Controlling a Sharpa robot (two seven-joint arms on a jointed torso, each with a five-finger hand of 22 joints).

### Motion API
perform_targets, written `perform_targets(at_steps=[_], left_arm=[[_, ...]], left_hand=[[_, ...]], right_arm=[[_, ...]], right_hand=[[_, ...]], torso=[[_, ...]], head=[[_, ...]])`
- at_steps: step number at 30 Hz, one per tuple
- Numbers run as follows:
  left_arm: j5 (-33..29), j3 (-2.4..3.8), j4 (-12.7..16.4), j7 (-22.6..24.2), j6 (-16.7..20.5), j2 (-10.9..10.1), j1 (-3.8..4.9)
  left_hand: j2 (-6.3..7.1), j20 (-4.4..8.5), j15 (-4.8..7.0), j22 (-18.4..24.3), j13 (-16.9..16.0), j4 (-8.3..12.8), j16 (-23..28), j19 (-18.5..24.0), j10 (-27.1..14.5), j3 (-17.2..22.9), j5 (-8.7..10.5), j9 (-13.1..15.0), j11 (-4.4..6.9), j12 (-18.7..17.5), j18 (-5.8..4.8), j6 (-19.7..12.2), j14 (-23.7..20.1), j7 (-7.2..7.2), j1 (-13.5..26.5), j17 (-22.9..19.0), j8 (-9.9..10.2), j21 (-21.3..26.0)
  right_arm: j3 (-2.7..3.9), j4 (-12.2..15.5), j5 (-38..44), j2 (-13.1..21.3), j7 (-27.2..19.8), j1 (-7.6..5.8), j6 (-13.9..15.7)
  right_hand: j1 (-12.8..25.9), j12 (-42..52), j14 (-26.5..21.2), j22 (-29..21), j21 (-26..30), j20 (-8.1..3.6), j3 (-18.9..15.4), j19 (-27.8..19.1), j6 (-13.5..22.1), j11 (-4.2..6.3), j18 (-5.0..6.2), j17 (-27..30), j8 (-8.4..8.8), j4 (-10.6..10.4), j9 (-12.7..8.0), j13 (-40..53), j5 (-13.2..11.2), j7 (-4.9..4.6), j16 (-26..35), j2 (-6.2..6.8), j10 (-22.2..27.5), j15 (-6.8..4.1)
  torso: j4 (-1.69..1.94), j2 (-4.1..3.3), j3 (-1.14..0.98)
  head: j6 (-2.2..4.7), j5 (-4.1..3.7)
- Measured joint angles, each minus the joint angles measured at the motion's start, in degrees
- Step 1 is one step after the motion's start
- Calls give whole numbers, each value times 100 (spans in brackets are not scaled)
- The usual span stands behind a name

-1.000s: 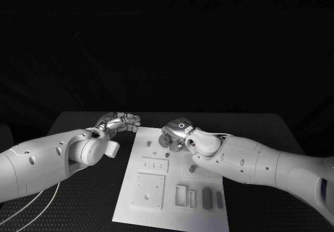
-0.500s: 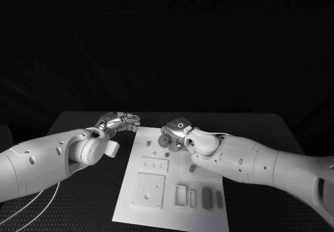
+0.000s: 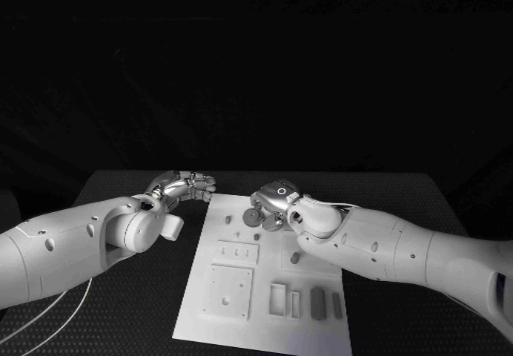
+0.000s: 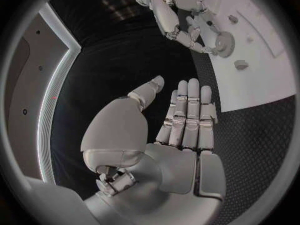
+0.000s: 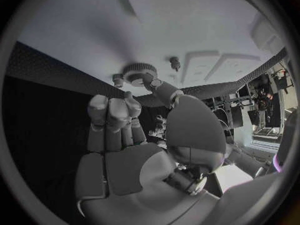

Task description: Assemble the parts on the task board

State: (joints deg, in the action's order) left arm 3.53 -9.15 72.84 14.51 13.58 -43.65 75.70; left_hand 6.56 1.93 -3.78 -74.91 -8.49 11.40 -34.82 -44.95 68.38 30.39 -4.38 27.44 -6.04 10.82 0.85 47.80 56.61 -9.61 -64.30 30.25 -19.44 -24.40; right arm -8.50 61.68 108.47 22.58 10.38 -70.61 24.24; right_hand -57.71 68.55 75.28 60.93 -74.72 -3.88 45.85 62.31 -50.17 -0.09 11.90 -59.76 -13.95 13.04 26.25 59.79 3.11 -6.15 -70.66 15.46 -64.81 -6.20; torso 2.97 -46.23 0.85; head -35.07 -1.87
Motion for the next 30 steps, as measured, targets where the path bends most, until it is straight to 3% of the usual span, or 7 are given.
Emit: perform_targets(at_steps=[5, 11, 13, 18, 21, 26, 30], left_arm=[[0, -1, -9, 0, 0, -18, 0], [1, 0, -5, 0, 0, -68, 1], [1, 0, 3, 2, 0, -97, 1], [3, 0, 29, 5, -4, -142, 1], [4, 1, 36, 6, -5, -158, 1], [5, 1, 36, 7, -8, -174, 0], [7, 1, 36, 8, -15, -175, 0]], left_hand=[[0, 0, 0, 0, 0, 15, 0, 0, 0, 15, 0, 5, 0, 0, 0, 0, 0, 0, 0, 2, 19, 0], [0, 0, 0, 1, 1, 24, 0, 0, 0, 6, 0, 5, 0, 0, 0, 0, 0, 0, 0, 5, 19, 0], [0, 0, 0, 1, -8, 31, 0, 0, 0, -1, 0, 10, 0, 0, 0, 0, 0, 0, 0, 5, 19, 0], [0, 0, 0, 1, -31, 40, 0, 0, 15, 7, 0, 22, 15, 0, 0, 0, 0, 0, 0, 5, 19, 0], [0, 0, 0, -2, -32, 46, 0, 0, 22, 14, 0, 24, 21, 0, 0, 0, 0, 0, 0, 5, 19, 0], [0, 0, 0, -4, -32, 46, 0, 0, 22, 14, 0, 23, 21, 0, 0, 0, 0, 0, 0, 4, 19, 0], [0, 0, 0, -3, -31, 46, 0, 0, 21, 14, 0, 29, 21, 0, 0, 0, 0, 0, 0, 4, 19, 0]], right_arm=[[31, 357, -155, 306, -67, -13, 153], [304, 813, -870, 962, -388, -146, 318], [362, 919, -1264, 1219, -614, -194, 330], [380, 994, -2246, 1721, -1199, -196, 285], [381, 982, -2785, 1877, -1495, -187, 228], [387, 913, -3344, 2100, -1828, -105, 80], [380, 781, -3559, 2194, -1958, -10, -21]], right_hand=[[0, 0, 0, 0, 0, 1, -10, -1, -3, 0, 0, 0, -30, -10, 12, -6, 0, -3, 0, 0, 0, 0], [0, 0, 0, 0, 23, 1, -31, -1, -52, -22, 0, -7, -113, -31, 46, -13, 0, -2, 0, 0, -22, 54], [0, 0, 4, -1, 23, 2, -55, -1, -54, -23, 0, -8, -113, -7, 46, -13, 0, -3, 22, 0, -21, 59], [57, 0, -16, 3, 45, 11, -293, -10, -57, -45, 0, -32, -113, 116, 38, -12, 78, -7, 44, -119, 1, 80], [110, 0, -36, 27, 45, 29, -496, -32, -33, -82, 0, -59, -113, 223, 33, -8, 261, -31, 44, -217, 37, 99], [137, 21, -57, 48, 68, 27, -796, -113, -19, -53, 0, -90, -113, 343, 16, -1, 508, -45, 73, -244, 96, 120], [137, 22, -98, 59, 74, 29, -929, -155, -2, -55, 0, -103, -113, 355, 8, -1, 511, -63, 78, -244, 137, 123]], torso=[[-1, 2, -4], [-21, 7, -9], [-35, 8, -13], [-99, 18, -37], [-133, 21, -58], [-203, 28, -109], [-255, 35, -158]], head=[[4, 0], [51, -18], [69, -21], [104, -21], [118, -25], [127, -18], [124, -4]])
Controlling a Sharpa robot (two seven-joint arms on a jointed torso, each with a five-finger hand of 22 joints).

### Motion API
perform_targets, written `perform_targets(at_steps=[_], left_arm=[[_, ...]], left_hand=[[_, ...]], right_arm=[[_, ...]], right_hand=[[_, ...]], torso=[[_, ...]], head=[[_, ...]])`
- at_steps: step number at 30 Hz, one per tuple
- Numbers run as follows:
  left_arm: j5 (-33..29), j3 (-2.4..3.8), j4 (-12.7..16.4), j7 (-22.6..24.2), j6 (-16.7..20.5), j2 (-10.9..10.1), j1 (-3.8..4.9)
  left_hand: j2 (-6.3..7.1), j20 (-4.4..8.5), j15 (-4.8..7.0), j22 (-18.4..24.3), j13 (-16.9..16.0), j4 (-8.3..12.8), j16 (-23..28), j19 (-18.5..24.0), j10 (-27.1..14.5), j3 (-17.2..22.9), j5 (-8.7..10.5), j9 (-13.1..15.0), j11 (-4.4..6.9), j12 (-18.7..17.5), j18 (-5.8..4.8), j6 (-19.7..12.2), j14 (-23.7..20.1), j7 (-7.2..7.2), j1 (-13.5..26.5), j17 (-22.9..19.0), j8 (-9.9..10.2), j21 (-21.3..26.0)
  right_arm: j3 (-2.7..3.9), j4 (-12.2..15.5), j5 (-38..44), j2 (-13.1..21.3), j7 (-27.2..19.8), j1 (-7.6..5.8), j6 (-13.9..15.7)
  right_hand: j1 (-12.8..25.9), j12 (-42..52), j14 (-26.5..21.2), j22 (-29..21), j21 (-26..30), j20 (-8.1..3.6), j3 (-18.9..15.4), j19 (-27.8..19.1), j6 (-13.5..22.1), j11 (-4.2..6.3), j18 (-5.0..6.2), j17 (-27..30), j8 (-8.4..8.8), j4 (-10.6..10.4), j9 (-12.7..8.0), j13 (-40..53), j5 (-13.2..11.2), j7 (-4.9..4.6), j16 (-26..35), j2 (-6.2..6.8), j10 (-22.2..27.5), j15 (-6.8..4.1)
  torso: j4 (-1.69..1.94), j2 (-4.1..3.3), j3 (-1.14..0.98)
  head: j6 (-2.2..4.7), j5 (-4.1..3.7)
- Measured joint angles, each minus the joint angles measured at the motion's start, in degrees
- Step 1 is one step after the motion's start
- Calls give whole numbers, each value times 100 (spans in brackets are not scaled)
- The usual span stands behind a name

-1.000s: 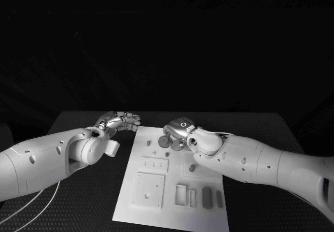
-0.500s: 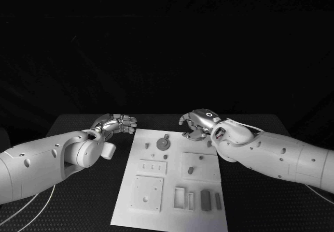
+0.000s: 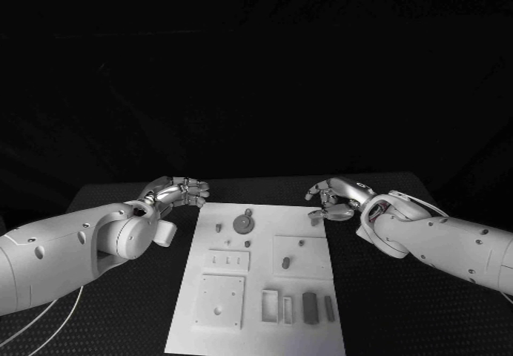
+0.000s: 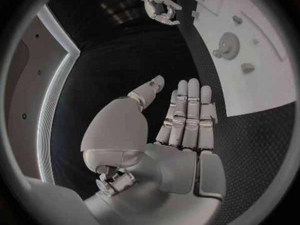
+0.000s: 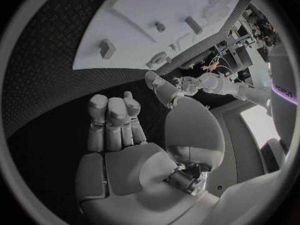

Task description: Assemble the parts on the task board

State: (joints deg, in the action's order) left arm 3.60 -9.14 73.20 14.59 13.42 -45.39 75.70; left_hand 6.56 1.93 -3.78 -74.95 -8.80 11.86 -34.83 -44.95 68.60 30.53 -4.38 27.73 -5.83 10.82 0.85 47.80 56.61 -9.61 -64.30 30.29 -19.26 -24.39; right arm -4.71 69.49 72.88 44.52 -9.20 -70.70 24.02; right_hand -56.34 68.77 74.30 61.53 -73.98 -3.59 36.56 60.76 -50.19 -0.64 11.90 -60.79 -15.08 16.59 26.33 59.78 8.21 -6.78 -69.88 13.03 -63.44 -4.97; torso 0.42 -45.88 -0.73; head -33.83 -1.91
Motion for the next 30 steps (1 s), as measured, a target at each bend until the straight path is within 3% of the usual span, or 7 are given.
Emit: perform_targets(at_steps=[6, 11, 14, 23, 30], left_arm=[[1, -1, 6, 1, -12, -1, 0], [3, -1, 13, 1, -30, 13, 0], [3, -1, 12, 1, -39, 13, 0], [5, -3, -8, 1, -56, 38, -5], [6, -3, -9, 1, -69, 56, -8]], left_hand=[[0, 0, 0, 1, 0, 0, 0, 0, 0, 0, 0, 0, 0, 0, 0, 0, 0, 0, 0, 0, 0, 0], [0, 0, 0, 1, 1, 0, 0, 0, -2, 0, 0, 0, -2, 0, 0, 0, 0, 0, 0, -1, 0, 0], [0, 0, 0, 1, 1, 0, 0, 0, -22, 0, 0, 5, -22, 0, 0, 0, 0, 0, 0, -1, 0, 0], [0, 22, 0, 2, 1, 0, 0, 22, -22, 0, 0, 4, -22, 0, 0, 0, 0, 0, 0, -1, 0, 0], [0, 1, 0, 2, 2, 0, 0, 43, -22, 0, 0, 3, -22, -23, 0, 0, 0, 0, 0, -1, 0, 0]], right_arm=[[4, -291, -156, -26, -120, 77, -109], [4, -499, -243, -98, -184, 192, -185], [0, -609, -285, -149, -217, 252, -220], [3, -915, -382, -296, -277, 300, -259], [5, -1059, -425, -430, -307, 349, -304]], right_hand=[[0, 0, -22, 13, 23, 19, -156, -43, 38, 4, 0, -15, 24, 2, -12, 0, 0, -38, 27, 0, 43, 17], [-1, 0, -55, 27, 24, 15, -333, -96, 108, -41, -2, -32, 66, 2, -38, -1, 23, -107, 27, 1, 108, 23], [-1, 0, -91, 35, 49, 25, -458, -122, 176, -60, -45, -50, 114, 3, -56, 6, 23, -168, 49, 1, 182, 45], [-56, 46, -117, 50, 78, 32, -573, -175, 438, -150, -55, -70, 212, -7, -93, 7, -23, -189, 49, -4, 337, 70], [-208, 68, -137, 63, 78, 35, -573, -178, 435, -141, -55, -82, 212, -7, -74, 7, -200, -185, 49, -145, 347, 50]], torso=[[-89, 5, -80], [-125, 5, -137], [-136, 4, -160], [-142, 0, -162], [-133, 4, -137]], head=[[-1, 15], [-15, 15], [-28, 20], [-57, 9], [-84, -20]])
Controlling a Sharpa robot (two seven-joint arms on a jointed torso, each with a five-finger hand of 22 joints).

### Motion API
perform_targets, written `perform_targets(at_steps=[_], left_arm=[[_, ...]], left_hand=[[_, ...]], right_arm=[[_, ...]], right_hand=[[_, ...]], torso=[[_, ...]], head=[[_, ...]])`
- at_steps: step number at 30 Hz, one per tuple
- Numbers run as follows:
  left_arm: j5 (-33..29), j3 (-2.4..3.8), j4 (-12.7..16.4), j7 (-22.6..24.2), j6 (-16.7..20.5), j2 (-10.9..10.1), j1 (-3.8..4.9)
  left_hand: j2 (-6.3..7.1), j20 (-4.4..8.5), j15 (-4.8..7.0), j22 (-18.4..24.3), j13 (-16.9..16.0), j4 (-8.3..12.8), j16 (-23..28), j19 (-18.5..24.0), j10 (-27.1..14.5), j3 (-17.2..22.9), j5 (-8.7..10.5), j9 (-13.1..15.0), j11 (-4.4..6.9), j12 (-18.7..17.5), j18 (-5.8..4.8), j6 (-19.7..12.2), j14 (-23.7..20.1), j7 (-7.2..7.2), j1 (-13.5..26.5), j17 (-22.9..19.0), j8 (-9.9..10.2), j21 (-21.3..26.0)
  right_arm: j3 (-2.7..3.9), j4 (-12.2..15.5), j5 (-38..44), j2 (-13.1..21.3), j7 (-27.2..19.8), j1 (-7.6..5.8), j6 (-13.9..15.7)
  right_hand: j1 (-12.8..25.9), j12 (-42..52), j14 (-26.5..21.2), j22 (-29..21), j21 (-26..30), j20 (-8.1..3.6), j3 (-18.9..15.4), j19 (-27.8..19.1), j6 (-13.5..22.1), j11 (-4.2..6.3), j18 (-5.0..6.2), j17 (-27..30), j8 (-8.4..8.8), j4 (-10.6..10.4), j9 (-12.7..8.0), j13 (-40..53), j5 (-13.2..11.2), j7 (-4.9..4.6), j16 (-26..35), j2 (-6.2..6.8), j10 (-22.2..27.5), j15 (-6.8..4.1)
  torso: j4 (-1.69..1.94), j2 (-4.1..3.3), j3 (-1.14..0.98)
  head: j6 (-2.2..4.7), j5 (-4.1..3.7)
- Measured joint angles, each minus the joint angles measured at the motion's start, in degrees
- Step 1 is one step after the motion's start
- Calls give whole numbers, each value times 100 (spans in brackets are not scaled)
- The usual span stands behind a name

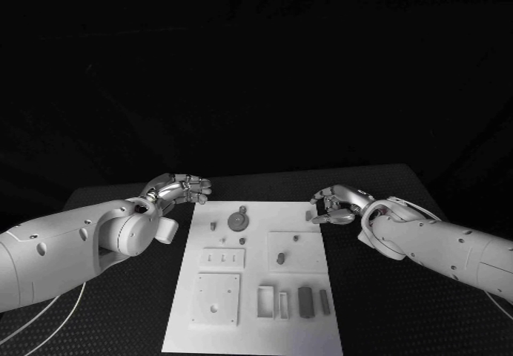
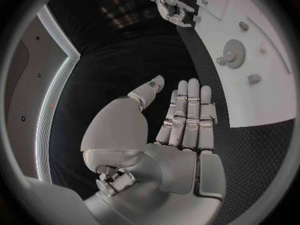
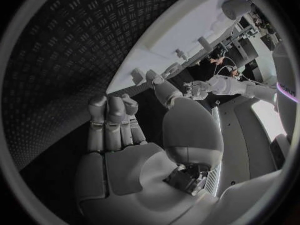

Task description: Assemble the parts on the task board

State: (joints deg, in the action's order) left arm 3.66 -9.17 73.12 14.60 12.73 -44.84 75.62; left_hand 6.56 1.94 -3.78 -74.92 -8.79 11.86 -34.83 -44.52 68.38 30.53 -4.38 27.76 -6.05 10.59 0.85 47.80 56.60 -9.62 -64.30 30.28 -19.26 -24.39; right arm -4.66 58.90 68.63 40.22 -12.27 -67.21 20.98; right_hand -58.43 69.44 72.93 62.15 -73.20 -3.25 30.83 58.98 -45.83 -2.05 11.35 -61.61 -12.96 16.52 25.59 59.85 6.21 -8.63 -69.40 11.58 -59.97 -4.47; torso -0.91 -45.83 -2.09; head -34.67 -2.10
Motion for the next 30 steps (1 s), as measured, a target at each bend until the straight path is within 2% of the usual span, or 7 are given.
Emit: perform_targets(at_steps=[2, 5, 14, 19, 30], left_arm=[[0, 0, 0, 0, -1, 0, 0], [0, 0, -1, 0, -3, 0, 0], [1, 0, -12, -2, -7, 2, -2], [2, 0, -15, -2, -8, 6, -2], [4, 0, -15, -4, -13, 7, -2]], left_hand=[[0, 0, 0, 0, 0, 0, 0, 0, 0, 0, 0, 0, 0, 0, 0, 0, 0, 0, 0, 0, 0, 0], [0, 0, 0, 0, 0, 0, 0, 0, 0, 0, 0, 0, 0, 0, 0, 0, 0, 0, 0, 0, 0, 0], [0, 0, 0, 1, 1, 0, 0, 0, 0, 0, 0, 4, 0, 0, 0, 0, 0, 0, 0, 0, 0, 0], [0, 0, 0, 1, 1, 0, 0, 0, -21, 0, 0, 4, -21, 0, 0, 0, 0, 0, 0, -1, 0, 0], [-22, 0, 0, 2, 1, 0, 0, 0, -21, 0, 0, 4, -21, 0, 0, 0, 0, 0, 22, -1, 0, 0]], right_arm=[[0, -41, -7, -49, -6, 26, -19], [0, -90, -14, -106, -17, 63, -43], [-2, -160, -26, -150, -34, 102, -106], [-1, -169, -31, -178, -41, 107, -122], [-1, -188, -38, -207, -48, 109, -144]], right_hand=[[-91, 1, 0, 10, 0, 5, 2, -6, -50, 20, 0, -6, -53, 2, 19, 0, -158, 67, 23, -91, 20, 0], [-148, 1, -20, 15, 0, 6, 99, -6, -96, 32, 0, -9, -87, 0, 28, -8, -269, 110, 23, -148, 28, -20], [-216, 18, 2, 35, 0, 27, 279, -25, -231, 64, 0, -20, -212, -7, 61, -30, -289, 244, 23, -216, -5, -41], [-216, 22, 2, 47, 0, 27, 325, -26, -243, 73, 1, -27, -235, -7, 70, -35, -311, 255, 23, -216, -15, -41], [-212, 21, 2, 59, 0, 28, 413, -25, -250, 76, 1, -38, -279, -15, 79, -48, -311, 262, 22, -265, -22, -41]], torso=[[1, 0, 3], [1, 0, 3], [-3, 4, 6], [-14, 10, 7], [-15, 20, 8]], head=[[-10, -2], [-21, 1], [-74, 27], [-92, 34], [-116, 23]])
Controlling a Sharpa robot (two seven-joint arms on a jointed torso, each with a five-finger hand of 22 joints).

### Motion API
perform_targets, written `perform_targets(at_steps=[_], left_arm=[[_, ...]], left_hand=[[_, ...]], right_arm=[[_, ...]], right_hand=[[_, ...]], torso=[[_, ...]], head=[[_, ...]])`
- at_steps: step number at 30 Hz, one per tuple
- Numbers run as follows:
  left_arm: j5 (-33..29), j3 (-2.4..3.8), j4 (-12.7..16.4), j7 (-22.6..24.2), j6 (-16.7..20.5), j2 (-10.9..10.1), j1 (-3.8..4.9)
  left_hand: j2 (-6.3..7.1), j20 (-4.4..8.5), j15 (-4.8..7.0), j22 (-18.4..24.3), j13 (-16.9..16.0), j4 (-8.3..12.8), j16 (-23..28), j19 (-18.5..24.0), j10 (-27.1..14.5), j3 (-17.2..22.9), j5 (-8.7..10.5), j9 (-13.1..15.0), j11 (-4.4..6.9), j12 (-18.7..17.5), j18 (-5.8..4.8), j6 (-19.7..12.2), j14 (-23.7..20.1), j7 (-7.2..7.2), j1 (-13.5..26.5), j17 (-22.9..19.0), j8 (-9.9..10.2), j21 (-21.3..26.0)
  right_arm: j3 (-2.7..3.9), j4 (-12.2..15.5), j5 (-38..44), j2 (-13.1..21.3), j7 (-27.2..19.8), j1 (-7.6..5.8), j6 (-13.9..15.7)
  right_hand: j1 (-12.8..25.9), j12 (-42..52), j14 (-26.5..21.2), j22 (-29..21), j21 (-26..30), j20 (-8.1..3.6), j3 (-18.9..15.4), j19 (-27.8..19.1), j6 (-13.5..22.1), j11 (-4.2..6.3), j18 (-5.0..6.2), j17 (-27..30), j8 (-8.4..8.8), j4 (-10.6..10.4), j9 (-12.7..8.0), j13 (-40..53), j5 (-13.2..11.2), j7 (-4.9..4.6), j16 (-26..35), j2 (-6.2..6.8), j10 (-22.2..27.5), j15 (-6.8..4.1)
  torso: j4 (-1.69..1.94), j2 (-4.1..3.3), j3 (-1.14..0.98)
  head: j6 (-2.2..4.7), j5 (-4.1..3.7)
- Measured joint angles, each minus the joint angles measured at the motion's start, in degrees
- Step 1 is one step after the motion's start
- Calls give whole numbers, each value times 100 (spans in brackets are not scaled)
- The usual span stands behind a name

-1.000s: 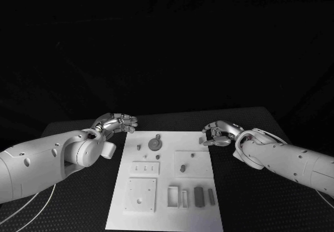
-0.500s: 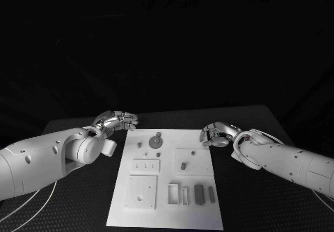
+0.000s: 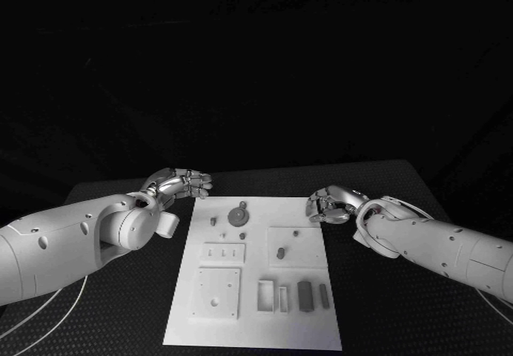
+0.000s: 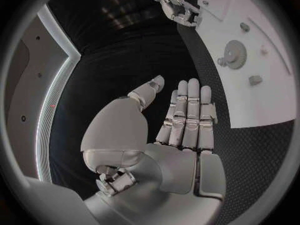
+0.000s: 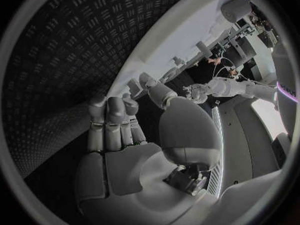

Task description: Assemble the parts on the task board

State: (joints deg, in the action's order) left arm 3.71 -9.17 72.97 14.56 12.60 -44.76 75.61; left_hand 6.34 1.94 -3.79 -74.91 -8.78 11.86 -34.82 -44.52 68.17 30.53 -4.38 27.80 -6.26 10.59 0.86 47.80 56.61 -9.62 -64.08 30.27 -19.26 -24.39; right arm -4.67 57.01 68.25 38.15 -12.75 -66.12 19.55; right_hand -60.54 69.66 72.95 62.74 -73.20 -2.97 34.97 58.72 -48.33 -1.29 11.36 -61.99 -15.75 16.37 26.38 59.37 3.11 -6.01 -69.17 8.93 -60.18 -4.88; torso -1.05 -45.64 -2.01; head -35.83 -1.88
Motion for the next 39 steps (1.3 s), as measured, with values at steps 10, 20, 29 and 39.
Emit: perform_targets(at_steps=[10, 20, 29, 39], left_arm=[[3, 0, 2, -1, -2, -3, 0], [6, 0, 4, -3, -3, -5, 0], [8, 0, 6, -4, -3, -16, 0], [10, 0, 7, -5, -4, -16, 0]], left_hand=[[0, 0, 0, 0, 0, 13, 0, 0, 0, 13, 0, 1, 0, 0, 0, 0, 0, 0, 0, 0, 0, 0], [0, 0, 0, -4, 0, 13, 0, 0, 0, 13, 0, 5, 0, 0, 0, 0, 0, 0, 0, 0, 0, -21], [0, 0, 0, -3, 1, 13, 0, -1, 0, 13, 0, 5, 0, 0, 0, 0, 0, 0, 0, 0, 0, -22], [0, 0, 0, -3, 1, 13, 0, -1, 0, 13, 0, 4, 1, 0, 0, 0, 0, 0, 0, 0, 23, -22]], right_arm=[[0, -9, -4, -51, 0, 0, 0], [0, -99, -6, -132, 11, 29, 14], [0, -113, -7, -134, 19, 36, 24], [0, -132, -7, -131, 28, 35, 33]], right_hand=[[60, 23, 24, 16, 0, 1, 120, 0, -19, 8, 1, -13, -67, -9, 25, -13, 0, 17, 0, -60, -26, -23], [96, 45, 46, 23, 0, -14, 262, 37, -69, 40, 4, -19, -185, -22, 62, -37, 0, 45, 0, -155, -87, -45], [125, 45, 73, 22, 0, -12, 333, 53, -118, 71, 11, -32, -218, -15, 79, -51, 0, 79, 0, -185, -104, -71], [125, 45, 93, 27, 0, -32, 371, 76, -126, 81, 13, -32, -238, -8, 80, -52, 0, 88, 0, -185, -114, -90]], torso=[[4, 3, 2], [8, 0, -1], [3, 1, -4], [-1, 9, -8]], head=[[-23, 0], [-37, 10], [-70, 26], [-85, 25]])
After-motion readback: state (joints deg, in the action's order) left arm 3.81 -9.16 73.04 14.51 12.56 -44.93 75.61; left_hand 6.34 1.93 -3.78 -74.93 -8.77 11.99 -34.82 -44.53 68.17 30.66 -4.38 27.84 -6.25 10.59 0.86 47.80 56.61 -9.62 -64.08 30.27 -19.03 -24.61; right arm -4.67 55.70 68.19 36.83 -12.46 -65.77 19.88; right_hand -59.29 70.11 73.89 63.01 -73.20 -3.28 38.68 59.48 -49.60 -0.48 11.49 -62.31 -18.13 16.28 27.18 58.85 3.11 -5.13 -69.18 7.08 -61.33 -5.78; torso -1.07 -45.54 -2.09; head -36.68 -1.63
